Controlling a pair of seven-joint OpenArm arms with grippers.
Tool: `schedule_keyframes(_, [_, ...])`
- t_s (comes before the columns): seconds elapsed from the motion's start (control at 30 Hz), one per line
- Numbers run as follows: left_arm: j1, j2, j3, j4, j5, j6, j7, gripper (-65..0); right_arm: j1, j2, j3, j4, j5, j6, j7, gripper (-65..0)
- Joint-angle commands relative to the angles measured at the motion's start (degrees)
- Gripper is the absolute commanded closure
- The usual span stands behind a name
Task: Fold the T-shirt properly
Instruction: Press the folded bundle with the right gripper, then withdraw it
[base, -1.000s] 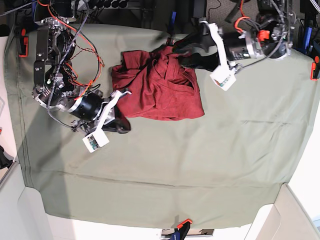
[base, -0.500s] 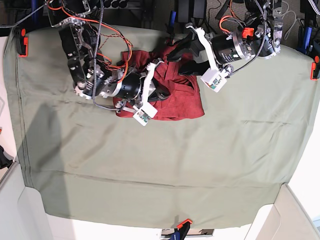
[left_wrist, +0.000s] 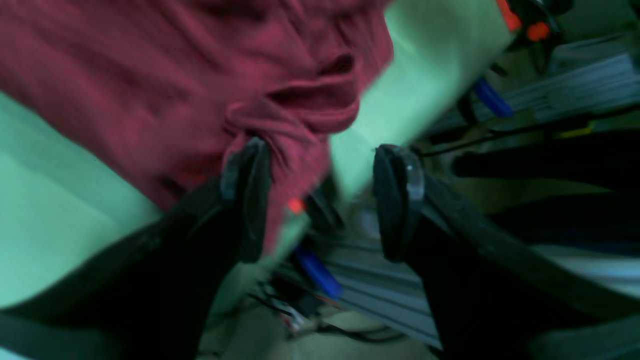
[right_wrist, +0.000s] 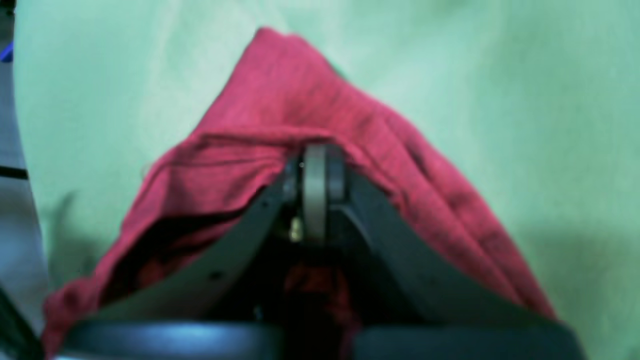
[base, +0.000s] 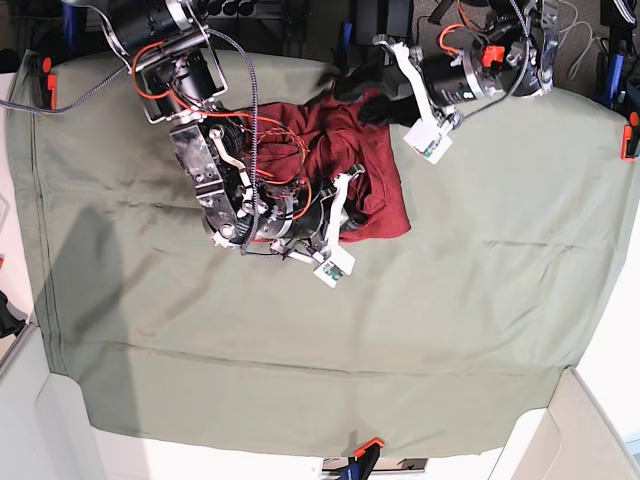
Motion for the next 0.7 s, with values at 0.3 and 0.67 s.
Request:
schedule_keyframes(0.3, [1.8,-0.2,-0.2,1.5,-2.8,-0.5,-0.2,-35.4,3.2,-0.1,0.2,0.4,-0.8,-0.5,1.7,0.0])
schedule_keyframes(0.67, [5.1,-0.4,-0.2,11.5,-5.1,-0.5,3.1,-35.4,3.2,-0.3,0.2,4.1,1.9,-0.5,3.6,0.0])
